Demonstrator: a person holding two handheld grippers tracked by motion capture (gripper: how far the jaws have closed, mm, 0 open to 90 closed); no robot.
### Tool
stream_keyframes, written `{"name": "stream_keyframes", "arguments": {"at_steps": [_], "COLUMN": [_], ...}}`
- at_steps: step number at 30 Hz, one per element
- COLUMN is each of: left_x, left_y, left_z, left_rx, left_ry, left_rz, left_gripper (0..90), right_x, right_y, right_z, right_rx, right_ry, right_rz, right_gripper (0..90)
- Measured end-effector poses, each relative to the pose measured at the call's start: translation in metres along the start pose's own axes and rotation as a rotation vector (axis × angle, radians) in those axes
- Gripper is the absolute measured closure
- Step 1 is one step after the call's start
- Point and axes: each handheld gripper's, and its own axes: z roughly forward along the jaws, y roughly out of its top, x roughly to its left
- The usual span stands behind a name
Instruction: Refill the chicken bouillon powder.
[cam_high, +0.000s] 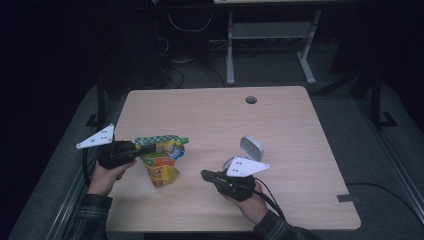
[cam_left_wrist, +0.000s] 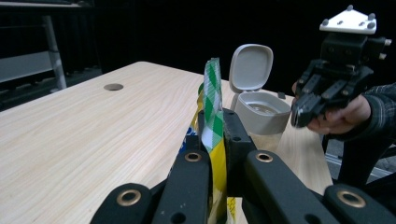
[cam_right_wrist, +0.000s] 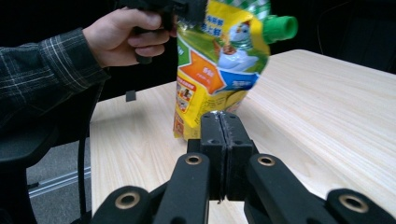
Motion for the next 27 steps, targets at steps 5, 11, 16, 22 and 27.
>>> {"name": "stream_keyframes", "arguments": {"at_steps": [5,11,16,22,27], "left_x": [-0.002,-0.006,-0.007,-0.009,-0.011], "left_y": [-0.004,-0.007,-0.01,-0.014,-0.017], "left_z": [-0.01,-0.014,-0.014,-0.018,-0.023], "left_rx": [0.02,0.042,0.065,0.065,0.066], "left_ry": [0.023,0.039,0.052,0.056,0.053], "left_rz": [0.009,0.017,0.017,0.002,0.001], "left_gripper": [89.0,86.9,78.7,60.2,48.8], "right_x": [-0.007,-0.017,-0.024,-0.032,-0.037], "right_y": [0.004,0.006,0.006,0.005,0.004], "right_z": [-0.01,-0.023,-0.032,-0.043,-0.048], "right_rx": [-0.002,-0.005,-0.009,0.0,0.003], "right_ry": [-0.002,-0.022,-0.039,-0.061,-0.071], "right_rz": [-0.003,-0.003,0.011,0.021,0.024], "right_gripper": [88.8,88.7,88.7,88.6,88.6]}}
